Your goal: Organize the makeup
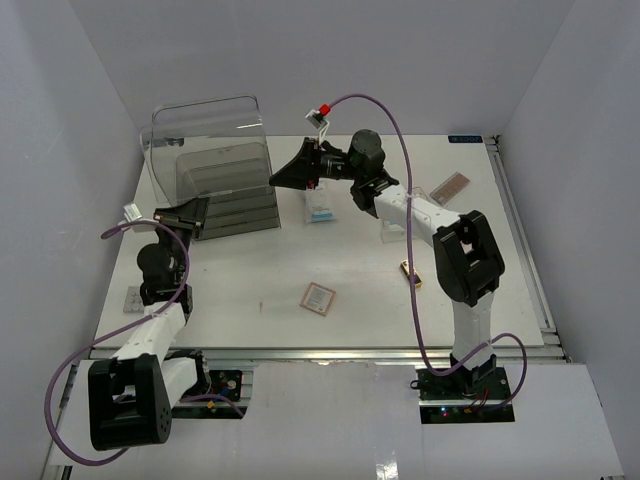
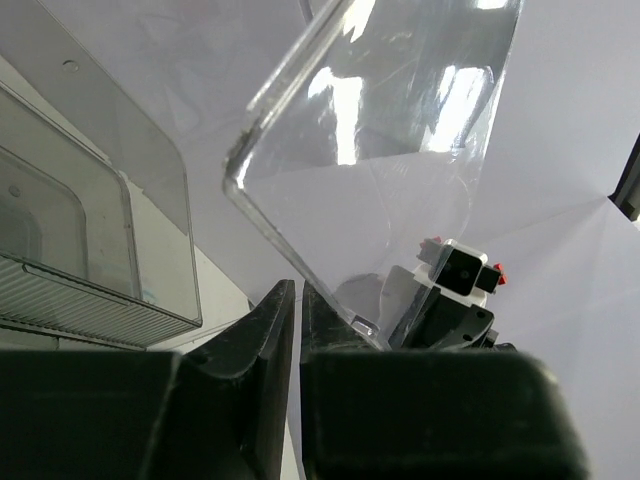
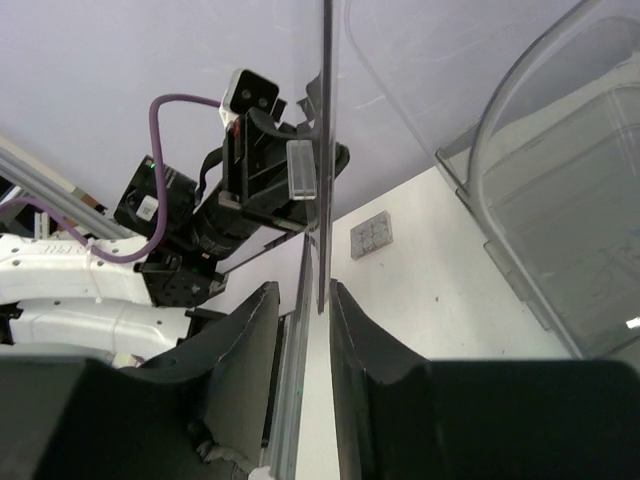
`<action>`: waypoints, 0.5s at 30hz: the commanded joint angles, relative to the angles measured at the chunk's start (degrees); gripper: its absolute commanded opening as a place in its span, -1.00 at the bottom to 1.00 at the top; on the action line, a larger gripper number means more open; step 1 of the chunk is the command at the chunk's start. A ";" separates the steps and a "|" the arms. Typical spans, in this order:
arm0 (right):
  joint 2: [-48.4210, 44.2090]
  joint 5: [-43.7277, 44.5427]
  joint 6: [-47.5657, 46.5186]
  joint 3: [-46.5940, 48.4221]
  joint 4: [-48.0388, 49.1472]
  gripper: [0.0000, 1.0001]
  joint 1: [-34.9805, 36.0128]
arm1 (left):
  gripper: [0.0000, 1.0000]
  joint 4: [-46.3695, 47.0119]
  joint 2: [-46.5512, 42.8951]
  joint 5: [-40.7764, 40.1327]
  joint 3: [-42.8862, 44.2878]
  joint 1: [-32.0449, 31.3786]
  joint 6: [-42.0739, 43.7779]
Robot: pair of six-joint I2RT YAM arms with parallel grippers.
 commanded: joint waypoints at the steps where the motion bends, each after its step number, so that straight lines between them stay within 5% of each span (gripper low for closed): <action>1: -6.14 -2.17 -3.39 -3.17 0.72 -0.08 -0.78 | -0.59 1.96 -0.93 0.24 3.35 0.28 1.05; 8: -17.51 -3.14 -16.05 -20.57 -6.72 0.59 -8.94 | -0.59 -0.61 -2.02 3.10 5.53 0.88 3.42; 12: -25.75 -0.38 -39.92 -24.83 -27.89 0.69 -11.89 | -0.59 -1.35 -1.94 5.12 6.55 1.67 3.42; 15: -30.68 9.98 -59.76 -25.38 -44.19 0.91 -11.81 | -0.58 -1.88 -2.14 6.50 7.38 2.05 3.33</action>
